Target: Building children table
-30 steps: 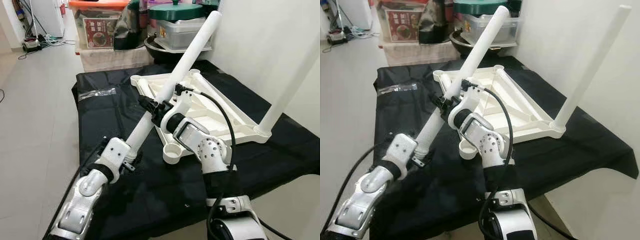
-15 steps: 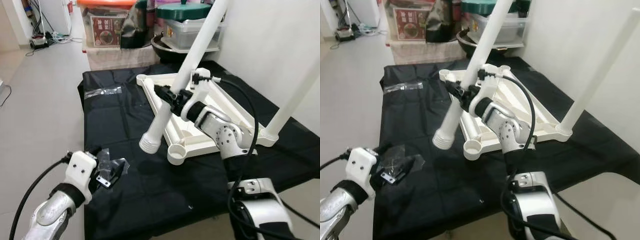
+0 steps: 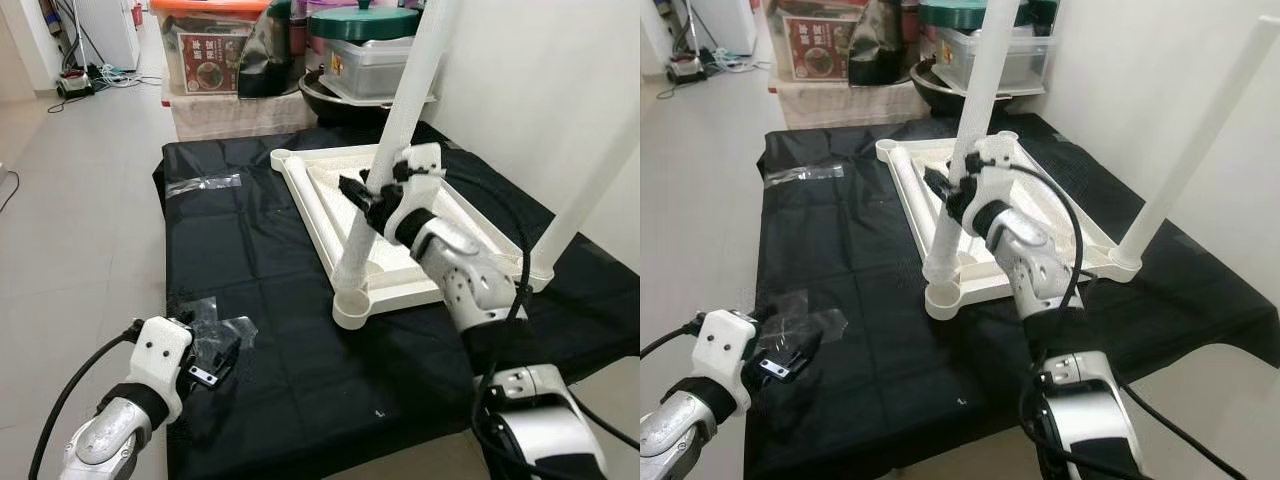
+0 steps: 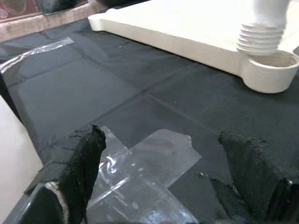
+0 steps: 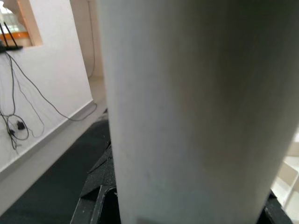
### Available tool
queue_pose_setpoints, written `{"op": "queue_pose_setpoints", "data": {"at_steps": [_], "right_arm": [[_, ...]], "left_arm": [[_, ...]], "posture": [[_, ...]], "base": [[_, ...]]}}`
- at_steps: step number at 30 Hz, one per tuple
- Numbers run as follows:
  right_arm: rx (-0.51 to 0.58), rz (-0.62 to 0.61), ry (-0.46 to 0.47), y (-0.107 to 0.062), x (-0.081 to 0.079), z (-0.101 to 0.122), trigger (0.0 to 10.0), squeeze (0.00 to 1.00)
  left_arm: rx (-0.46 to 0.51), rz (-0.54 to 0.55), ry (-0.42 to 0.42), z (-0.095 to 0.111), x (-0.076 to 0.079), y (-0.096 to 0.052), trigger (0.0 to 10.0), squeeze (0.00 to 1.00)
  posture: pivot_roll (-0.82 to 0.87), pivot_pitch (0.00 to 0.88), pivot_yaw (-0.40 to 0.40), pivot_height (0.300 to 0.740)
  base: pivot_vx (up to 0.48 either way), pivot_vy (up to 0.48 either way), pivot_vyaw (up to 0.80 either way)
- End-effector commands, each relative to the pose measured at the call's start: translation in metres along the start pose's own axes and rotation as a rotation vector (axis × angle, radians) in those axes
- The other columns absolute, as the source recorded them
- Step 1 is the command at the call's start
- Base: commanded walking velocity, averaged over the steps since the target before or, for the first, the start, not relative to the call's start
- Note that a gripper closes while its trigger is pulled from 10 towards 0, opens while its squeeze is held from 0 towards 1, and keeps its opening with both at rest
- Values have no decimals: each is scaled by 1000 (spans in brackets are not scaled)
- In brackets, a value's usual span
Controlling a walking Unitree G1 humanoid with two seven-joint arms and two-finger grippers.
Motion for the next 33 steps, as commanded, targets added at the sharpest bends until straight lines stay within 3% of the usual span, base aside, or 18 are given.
{"op": "queue_pose_setpoints", "data": {"at_steps": [1,4,9,10,16,20,33], "right_arm": [[17,10,-61,-2,-1,4,0,0],[21,50,-147,-4,-6,0,0,0],[35,83,-207,-6,-13,0,0,0],[52,126,-245,-8,-21,1,0,0],[82,185,-281,-11,-35,3,0,0],[97,261,-325,-17,-53,-1,0,0],[61,295,-378,-24,-51,-14,0,0]], "left_arm": [[-38,4,9,-8,-2,-1,10000,0],[-44,22,7,-10,-5,-1,10000,0],[-44,37,1,-10,-6,-1,10000,0],[-44,44,-3,-11,-4,-1,10000,0],[-48,53,-5,-13,-5,-1,10000,0],[-49,69,-6,-13,-9,-1,10000,0],[-55,84,-5,-16,-11,-2,10000,0]], "posture": [[38,0,-72,740],[35,0,-75,740],[35,0,-79,740],[37,0,-81,740],[39,0,-84,740],[39,0,-83,740],[34,0,-83,740]], "base": [[0,0,0],[0,0,0],[0,0,0],[0,0,0],[0,0,0],[0,0,0],[0,0,0]]}}
Point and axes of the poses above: a point about 5 cm out from each wrist's last joint towards the gripper, its own y axis pointing out of the wrist towards the gripper, its own z axis along the axis of the wrist's last joint, x = y × z, the point moved 6 cm from there along y, pointing out of the wrist towards the gripper, and after that the axes turned 4 degrees about -y, right-handed, at the moved point
